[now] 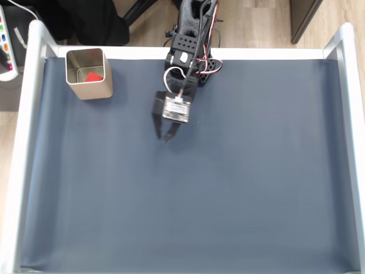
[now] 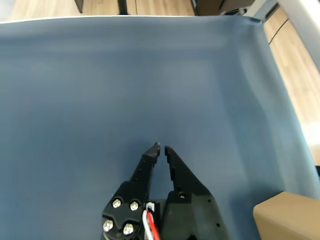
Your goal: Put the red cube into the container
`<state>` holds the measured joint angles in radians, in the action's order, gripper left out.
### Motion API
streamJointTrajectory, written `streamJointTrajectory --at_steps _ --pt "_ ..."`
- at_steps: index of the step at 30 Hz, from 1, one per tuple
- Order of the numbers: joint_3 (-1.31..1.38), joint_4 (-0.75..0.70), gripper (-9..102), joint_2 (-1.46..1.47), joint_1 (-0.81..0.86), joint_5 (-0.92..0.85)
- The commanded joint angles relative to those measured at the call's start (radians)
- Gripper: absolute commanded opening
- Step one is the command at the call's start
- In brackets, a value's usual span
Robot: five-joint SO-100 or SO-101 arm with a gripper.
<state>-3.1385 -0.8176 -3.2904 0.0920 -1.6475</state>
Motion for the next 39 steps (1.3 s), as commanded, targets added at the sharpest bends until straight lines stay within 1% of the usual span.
streamJointTrajectory --at_steps 1,7,10,18,39 --pt "0.009 -0.135 0 -0.064 -0.06 0.072" --pt "0.009 -0.385 0 -0.064 -0.055 -0.021" --pt "0.009 -0.446 0 -0.064 -0.055 -0.035" --pt "0.009 -0.482 0 -0.066 -0.06 0.081" --pt "0.009 -0.483 2 -0.066 -0.044 0.083"
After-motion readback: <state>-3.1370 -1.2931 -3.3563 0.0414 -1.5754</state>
